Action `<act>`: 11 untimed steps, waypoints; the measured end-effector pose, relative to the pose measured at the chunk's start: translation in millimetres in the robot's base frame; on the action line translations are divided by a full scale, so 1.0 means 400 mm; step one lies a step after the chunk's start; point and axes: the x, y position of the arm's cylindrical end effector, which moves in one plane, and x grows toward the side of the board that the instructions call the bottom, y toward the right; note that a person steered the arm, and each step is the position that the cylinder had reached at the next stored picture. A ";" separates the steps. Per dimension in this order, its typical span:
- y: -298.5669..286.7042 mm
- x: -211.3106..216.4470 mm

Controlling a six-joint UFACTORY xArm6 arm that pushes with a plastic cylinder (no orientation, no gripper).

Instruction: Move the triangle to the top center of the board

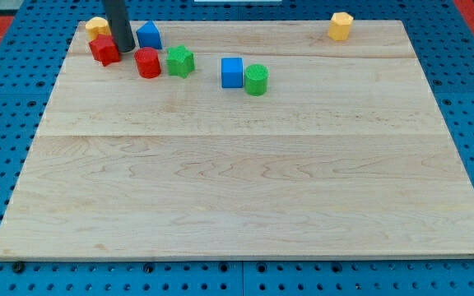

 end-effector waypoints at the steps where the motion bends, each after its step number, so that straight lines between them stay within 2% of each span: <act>1: 0.080 -0.043; 2: 0.181 -0.060; 3: -0.063 -0.005; 6: 0.101 -0.165; 7: 0.308 -0.137; 8: 0.284 -0.069; 9: 0.252 0.050; 10: 0.289 0.060; 11: 0.346 0.019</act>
